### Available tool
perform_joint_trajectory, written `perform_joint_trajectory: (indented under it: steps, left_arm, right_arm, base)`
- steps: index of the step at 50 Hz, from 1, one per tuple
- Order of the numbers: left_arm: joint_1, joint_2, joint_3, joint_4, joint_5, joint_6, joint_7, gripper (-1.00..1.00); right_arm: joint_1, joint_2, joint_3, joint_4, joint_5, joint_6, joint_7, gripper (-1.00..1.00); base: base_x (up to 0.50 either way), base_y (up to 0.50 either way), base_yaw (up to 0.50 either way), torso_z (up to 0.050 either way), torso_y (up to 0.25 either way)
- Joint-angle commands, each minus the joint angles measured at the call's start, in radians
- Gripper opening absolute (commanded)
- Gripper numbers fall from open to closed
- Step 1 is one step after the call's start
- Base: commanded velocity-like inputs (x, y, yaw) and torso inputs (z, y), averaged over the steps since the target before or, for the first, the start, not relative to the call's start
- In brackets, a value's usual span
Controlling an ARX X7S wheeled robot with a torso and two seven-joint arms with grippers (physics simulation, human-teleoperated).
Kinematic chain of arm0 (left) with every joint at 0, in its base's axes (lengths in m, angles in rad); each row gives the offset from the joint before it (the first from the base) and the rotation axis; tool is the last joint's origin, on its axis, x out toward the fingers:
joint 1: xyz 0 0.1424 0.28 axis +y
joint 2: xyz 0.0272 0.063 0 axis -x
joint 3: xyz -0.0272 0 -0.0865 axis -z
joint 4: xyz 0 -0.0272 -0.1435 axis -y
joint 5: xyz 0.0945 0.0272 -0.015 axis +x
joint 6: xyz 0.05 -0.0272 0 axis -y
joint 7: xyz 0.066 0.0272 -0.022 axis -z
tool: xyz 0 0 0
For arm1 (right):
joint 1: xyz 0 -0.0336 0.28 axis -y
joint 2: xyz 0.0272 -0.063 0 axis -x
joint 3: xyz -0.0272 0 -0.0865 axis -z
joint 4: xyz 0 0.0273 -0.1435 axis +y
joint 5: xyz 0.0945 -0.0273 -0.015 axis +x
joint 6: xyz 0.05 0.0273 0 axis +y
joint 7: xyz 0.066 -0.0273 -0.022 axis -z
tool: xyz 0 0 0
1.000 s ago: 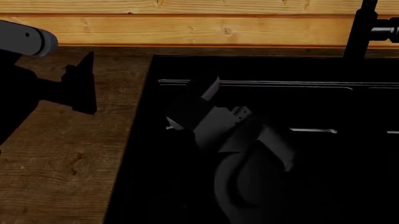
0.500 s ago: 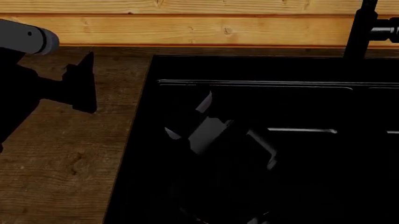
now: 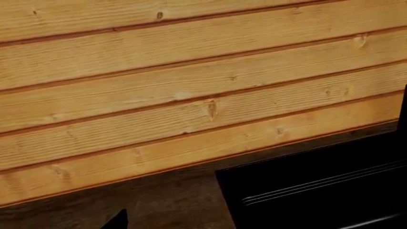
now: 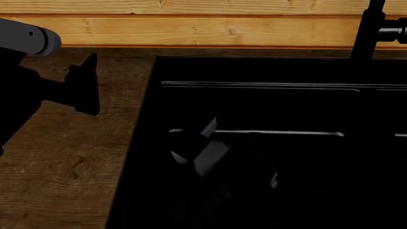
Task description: Pick the apricot from the sink and place it on the plate located on the counter
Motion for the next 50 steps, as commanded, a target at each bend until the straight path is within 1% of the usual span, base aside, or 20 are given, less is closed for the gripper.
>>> perform_joint_trajectory:
  steps: [1, 27, 38, 39, 46, 50]
  left_arm:
    - [-0.005, 0.001, 0.002, -0.002, -0.004, 0.008, 0.003, 1.0]
    - [-0.007, 0.001, 0.003, 0.017, -0.023, -0.006, -0.008, 1.0]
    - [-0.007, -0.002, 0.003, 0.02, -0.031, -0.008, -0.012, 1.0]
    - [-0.008, -0.002, 0.003, 0.019, -0.031, -0.008, -0.012, 1.0]
    - [-0.011, -0.001, 0.005, 0.016, -0.036, -0.006, -0.014, 1.0]
    - [-0.012, 0.0, 0.003, 0.029, -0.041, -0.017, -0.017, 1.0]
  right_arm:
    - [-0.006, -0.005, -0.002, 0.088, 0.041, -0.044, 0.046, 1.0]
    - [-0.043, 0.005, -0.037, 0.146, 0.11, -0.067, 0.099, 1.0]
    - [-0.021, -0.008, -0.038, 0.252, 0.147, -0.114, 0.142, 1.0]
    - [-0.021, -0.006, -0.041, 0.247, 0.149, -0.111, 0.141, -1.0]
    - [-0.024, 0.014, -0.05, 0.175, 0.151, -0.066, 0.135, -1.0]
    - [-0.042, 0.039, -0.061, 0.059, 0.137, -0.006, 0.118, -1.0]
  base:
    - [0.0, 0.0, 0.0, 0.0, 0.0]
    - [0.0, 0.0, 0.0, 0.0, 0.0]
    - [0.0, 0.0, 0.0, 0.0, 0.0]
    - [0.0, 0.0, 0.0, 0.0, 0.0]
    - [0.0, 0.0, 0.0, 0.0, 0.0]
    - [0.0, 0.0, 0.0, 0.0, 0.0]
